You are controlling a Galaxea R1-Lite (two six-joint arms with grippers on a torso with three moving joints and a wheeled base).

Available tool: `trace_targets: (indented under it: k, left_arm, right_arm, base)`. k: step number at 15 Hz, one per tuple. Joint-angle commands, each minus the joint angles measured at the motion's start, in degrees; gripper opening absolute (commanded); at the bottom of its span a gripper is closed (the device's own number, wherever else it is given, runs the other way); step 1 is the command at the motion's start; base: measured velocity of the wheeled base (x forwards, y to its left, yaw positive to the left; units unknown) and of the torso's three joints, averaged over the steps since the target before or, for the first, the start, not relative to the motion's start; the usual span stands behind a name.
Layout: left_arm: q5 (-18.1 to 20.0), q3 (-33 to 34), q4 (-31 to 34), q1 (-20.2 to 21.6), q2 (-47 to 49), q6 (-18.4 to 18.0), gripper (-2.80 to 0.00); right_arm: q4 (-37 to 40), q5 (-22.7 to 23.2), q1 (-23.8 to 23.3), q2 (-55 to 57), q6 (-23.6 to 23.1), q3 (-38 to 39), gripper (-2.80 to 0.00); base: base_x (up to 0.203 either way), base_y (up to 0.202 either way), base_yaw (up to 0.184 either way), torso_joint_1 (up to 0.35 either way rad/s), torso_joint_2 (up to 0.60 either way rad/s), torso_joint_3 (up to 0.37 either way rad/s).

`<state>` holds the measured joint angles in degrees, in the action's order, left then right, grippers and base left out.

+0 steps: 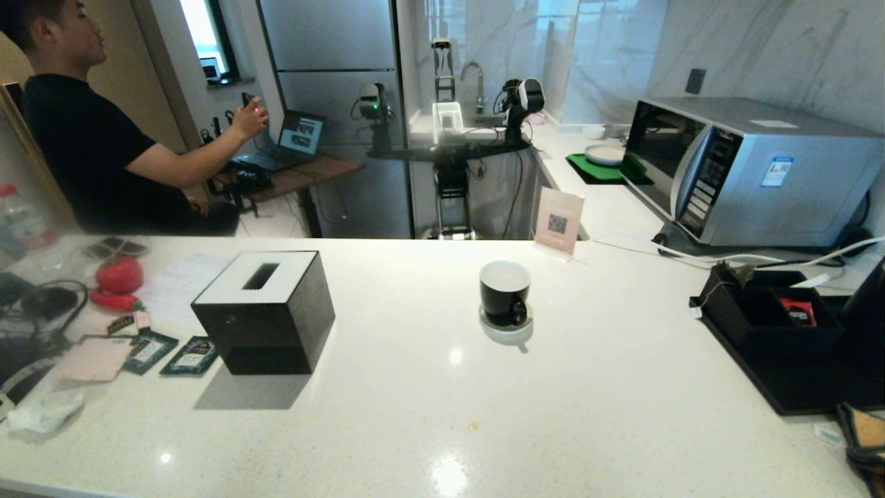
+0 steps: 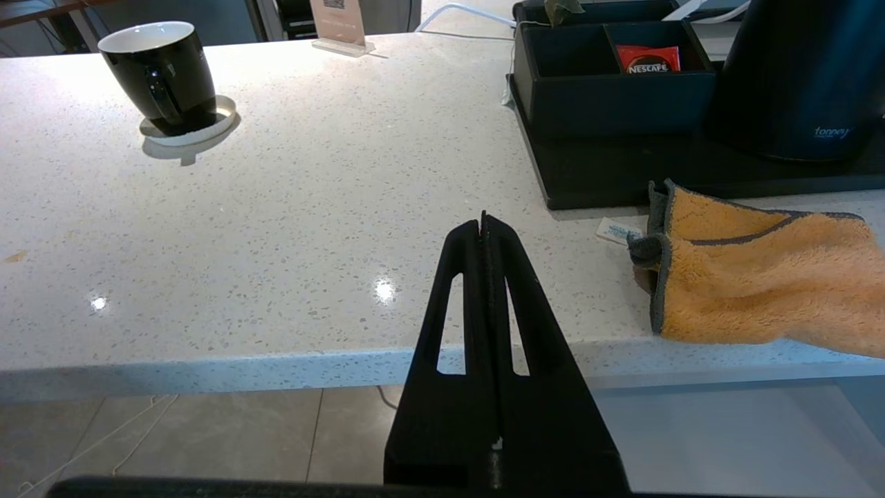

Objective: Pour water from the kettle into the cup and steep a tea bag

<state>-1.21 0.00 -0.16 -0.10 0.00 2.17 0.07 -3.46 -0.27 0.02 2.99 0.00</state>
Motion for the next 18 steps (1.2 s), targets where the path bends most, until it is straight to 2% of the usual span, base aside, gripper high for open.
trace_targets:
  k: [1,18]
  left_arm:
    - [-0.02,0.00,-0.02,0.01,0.04,0.03,-2.80]
    - [-0.11,0.00,-0.02,0.01,0.00,0.20,-2.80]
  right_arm:
    - [-0.03,-0.01,0.00,0.02,-0.01,0.00,-2.80]
    - [-0.35,0.07,0.00,-0.02,-0.09,-0.62,-2.80]
  base:
    - [0.000,0.000,0.000,0.000,0.00,0.000]
    - [0.000,0.000,0.000,0.000,0.00,0.000]
